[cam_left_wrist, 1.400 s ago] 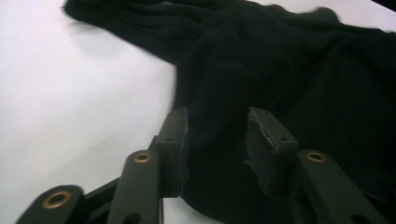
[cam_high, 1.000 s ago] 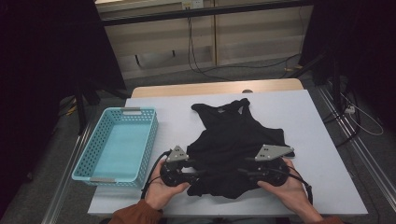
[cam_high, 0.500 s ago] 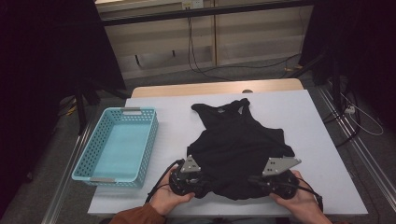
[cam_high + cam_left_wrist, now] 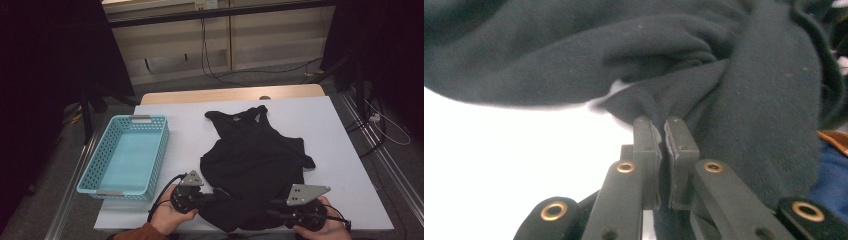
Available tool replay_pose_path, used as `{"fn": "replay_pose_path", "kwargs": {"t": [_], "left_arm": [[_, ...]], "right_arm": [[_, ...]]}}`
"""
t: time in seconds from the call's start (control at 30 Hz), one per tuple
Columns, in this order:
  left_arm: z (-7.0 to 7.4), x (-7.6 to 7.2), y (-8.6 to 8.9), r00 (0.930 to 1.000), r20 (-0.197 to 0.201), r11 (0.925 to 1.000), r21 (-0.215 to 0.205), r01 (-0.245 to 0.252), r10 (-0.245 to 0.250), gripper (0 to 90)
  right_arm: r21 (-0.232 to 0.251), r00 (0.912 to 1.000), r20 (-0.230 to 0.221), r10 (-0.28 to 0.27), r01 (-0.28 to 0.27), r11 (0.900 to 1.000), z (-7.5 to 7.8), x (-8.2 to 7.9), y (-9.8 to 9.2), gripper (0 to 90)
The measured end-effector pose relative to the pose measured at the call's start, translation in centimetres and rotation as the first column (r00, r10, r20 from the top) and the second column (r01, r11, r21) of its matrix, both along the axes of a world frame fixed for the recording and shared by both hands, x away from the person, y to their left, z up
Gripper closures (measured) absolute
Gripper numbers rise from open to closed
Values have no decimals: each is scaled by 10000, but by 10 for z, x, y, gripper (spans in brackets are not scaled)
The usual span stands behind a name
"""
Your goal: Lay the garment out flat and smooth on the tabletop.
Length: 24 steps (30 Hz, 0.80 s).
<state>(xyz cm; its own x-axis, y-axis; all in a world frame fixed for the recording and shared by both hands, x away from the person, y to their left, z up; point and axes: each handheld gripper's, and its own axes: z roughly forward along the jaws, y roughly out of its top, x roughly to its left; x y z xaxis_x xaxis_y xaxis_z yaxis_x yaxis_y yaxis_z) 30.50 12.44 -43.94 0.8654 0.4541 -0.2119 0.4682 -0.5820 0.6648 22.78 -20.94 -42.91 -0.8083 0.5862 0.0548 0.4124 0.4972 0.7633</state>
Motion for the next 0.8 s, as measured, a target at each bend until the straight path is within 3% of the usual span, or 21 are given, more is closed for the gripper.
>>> {"fn": "replay_pose_path", "kwargs": {"t": [0.13, 0.2, 0.33, 0.4, 0.47, 0.53, 0.67, 0.73, 0.8], "left_arm": [[4, -8, 4, 9997, -125, 9996, -223, 186, -188, 857], [4, -13, 7, 9997, -158, 9994, -288, 170, -175, 852], [2, -16, 10, 9998, -162, 9997, -216, 93, -96, 827], [4, -13, 9, 9999, -28, 9997, -201, -132, 132, 747], [5, -9, 7, 9998, 24, 9994, -277, -208, 209, 714], [5, -5, 2, 9994, 160, 9994, -138, -319, 322, 679], [17, 3, -2, 9965, 563, 9971, -466, -595, 621, 625], [20, 6, -3, 9961, 558, 9956, -674, -652, 690, 614], [19, 8, -9, 9964, 563, 9965, -583, -598, 631, 609]], "right_arm": [[678, 9955, 431, -847, 817, 9943, 10, 9, -9, 625], [811, 9931, 607, -1000, 949, 9922, 14, 16, -14, 651], [85, 9842, 415, -1718, 1716, 9851, 8, 38, -22, 713], [-335, 9814, 126, -1913, 1916, 9809, 0, 46, -23, 717], [-676, 9841, -100, -1775, 1764, 9820, -6, 48, -21, 715], [-725, 9883, -220, -1510, 1491, 9862, -7, 46, -17, 687], [-577, 9965, -234, -801, 786, 9952, -4, 36, -9, 645], [-519, 9982, -253, -543, 530, 9972, -4, 31, -8, 633], [-395, 9990, -293, -330, 318, 9987, -3, 28, -9, 614]]}}
